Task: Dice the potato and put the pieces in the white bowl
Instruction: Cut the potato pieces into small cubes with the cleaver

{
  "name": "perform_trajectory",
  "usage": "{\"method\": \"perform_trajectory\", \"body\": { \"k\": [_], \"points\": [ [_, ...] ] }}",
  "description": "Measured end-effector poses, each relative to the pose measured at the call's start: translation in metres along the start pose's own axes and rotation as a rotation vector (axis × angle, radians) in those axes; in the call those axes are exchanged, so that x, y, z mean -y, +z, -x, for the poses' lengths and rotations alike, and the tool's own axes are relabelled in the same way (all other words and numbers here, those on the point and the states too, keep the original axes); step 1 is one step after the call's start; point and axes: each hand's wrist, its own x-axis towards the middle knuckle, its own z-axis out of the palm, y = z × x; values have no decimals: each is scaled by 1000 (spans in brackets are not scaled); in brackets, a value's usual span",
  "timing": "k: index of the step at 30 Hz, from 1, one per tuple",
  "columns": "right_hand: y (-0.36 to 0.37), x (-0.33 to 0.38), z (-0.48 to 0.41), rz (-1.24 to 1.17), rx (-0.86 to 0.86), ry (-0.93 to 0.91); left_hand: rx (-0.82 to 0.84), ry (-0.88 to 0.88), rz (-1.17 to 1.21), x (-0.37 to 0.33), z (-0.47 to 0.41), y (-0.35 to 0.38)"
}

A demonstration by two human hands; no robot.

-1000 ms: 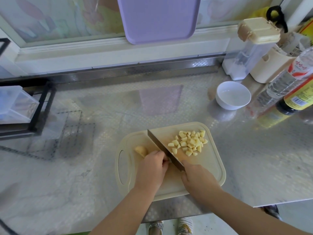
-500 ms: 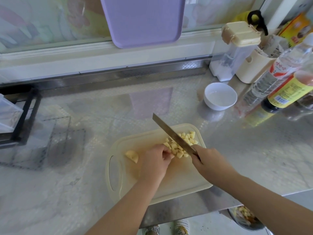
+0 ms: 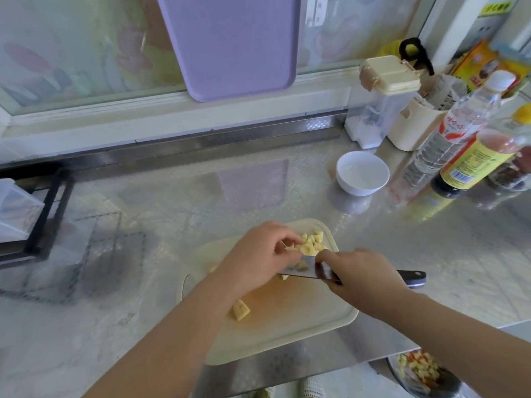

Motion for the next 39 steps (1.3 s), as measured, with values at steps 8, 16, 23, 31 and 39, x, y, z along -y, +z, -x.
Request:
{"method": "perform_trajectory", "body": {
  "k": [8, 16, 23, 31, 39],
  "points": [
    [-5, -5, 0, 73, 14, -31, 100, -48, -13, 15, -17, 36],
    [-12, -14, -4, 121, 67, -90, 22, -54, -66, 27, -43, 46],
    [-12, -23, -7, 108, 89, -82, -44, -60, 30, 29, -49, 36],
    [-15, -27, -10, 107, 116, -78, 246, -137, 2, 35, -50, 19],
    [-25, -25, -7, -20, 149, 1, -30, -145, 156, 31, -45, 1]
  ]
}}
